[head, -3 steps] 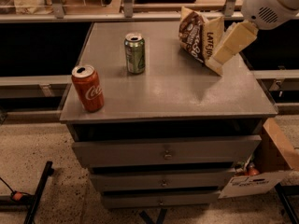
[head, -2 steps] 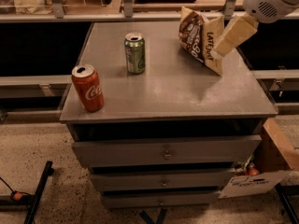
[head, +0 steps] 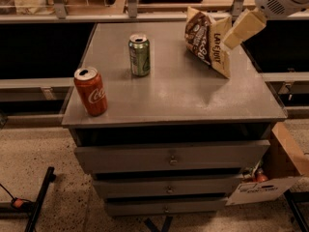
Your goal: Pick brown chip bag
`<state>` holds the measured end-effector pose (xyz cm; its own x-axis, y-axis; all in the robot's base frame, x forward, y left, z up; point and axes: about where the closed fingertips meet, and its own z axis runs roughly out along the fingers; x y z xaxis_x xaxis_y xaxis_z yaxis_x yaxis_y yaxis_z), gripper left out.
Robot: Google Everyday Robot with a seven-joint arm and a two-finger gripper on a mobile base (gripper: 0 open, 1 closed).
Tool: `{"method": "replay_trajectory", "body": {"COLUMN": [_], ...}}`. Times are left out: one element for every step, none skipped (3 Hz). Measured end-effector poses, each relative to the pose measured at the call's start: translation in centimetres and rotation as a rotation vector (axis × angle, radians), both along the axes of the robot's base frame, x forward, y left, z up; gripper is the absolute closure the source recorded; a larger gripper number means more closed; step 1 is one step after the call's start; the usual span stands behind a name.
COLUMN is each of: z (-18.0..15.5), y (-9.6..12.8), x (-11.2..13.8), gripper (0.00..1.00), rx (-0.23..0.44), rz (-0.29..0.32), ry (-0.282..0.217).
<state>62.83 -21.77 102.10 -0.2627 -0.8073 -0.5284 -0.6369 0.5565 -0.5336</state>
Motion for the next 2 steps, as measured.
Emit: {"method": "replay_trajectory", "body": {"z": [-0.8,-2.1], "y": [0.4,1.4], "x": [0.4,2.0], "gripper": [0.00,0.00], "rx": [0.032,0.121], "rz": [0.014,0.028], "ry": [0.021,0.023]}}
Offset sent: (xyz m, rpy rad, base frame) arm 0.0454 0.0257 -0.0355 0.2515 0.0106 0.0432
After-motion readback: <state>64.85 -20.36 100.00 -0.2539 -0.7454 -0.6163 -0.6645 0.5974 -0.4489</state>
